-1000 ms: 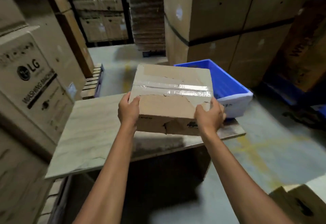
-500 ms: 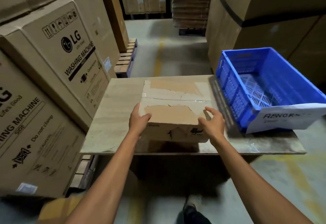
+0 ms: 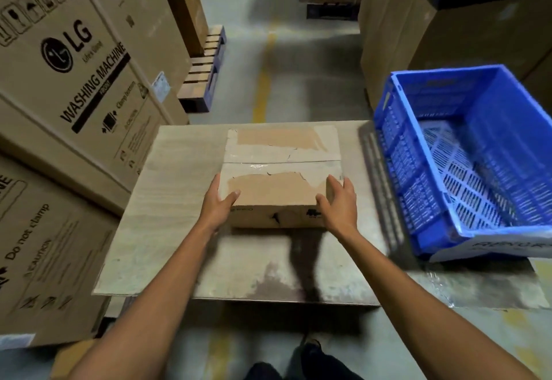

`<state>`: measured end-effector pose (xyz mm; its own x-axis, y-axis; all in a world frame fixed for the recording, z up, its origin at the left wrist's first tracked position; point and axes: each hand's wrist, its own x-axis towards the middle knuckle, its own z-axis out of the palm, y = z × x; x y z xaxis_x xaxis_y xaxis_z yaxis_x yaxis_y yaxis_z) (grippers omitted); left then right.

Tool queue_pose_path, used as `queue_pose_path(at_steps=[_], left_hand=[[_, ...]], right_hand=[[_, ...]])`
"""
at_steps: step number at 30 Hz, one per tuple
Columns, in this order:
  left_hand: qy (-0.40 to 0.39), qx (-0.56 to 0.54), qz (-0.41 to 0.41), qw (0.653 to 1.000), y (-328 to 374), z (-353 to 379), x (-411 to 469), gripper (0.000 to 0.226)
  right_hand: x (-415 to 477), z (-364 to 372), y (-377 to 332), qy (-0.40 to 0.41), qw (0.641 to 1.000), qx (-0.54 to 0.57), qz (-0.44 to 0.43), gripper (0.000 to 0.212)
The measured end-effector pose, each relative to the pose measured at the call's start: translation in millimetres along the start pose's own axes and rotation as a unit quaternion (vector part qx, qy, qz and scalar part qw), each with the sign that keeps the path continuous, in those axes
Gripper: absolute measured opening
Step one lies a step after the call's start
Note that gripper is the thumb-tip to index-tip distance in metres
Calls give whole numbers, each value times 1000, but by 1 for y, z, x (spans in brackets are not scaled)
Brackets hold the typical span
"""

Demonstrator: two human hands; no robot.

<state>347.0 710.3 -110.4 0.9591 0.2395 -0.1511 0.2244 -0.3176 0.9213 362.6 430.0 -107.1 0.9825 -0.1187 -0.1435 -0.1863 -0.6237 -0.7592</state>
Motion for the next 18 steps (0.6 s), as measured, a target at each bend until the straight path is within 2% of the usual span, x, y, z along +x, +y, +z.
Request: queue_pose_path(at_steps=[4, 7, 9, 12, 16, 18], left_hand=[[-14, 56, -18, 998, -1, -10, 22, 64], [-17, 166, 0, 986, -2, -15, 28, 56], [-18, 283, 34, 958, -9, -21, 28, 55], [-41, 433, 83, 897, -22, -36, 26, 65], [-60, 516, 190, 833, -17, -47, 36, 79], [-93, 507, 198, 833, -10, -40, 52, 81]], right_hand=[[25, 13, -7, -36, 999, -24, -24, 53], [36, 19, -14, -54, 997, -43, -30, 64], [38, 24, -18, -80, 994, -60, -33, 72], [32, 31, -23, -101, 987, -116, -52, 68], [18, 56, -45, -49, 952, -252, -165, 46], [18, 72, -61, -83, 941, -269, -188, 48]])
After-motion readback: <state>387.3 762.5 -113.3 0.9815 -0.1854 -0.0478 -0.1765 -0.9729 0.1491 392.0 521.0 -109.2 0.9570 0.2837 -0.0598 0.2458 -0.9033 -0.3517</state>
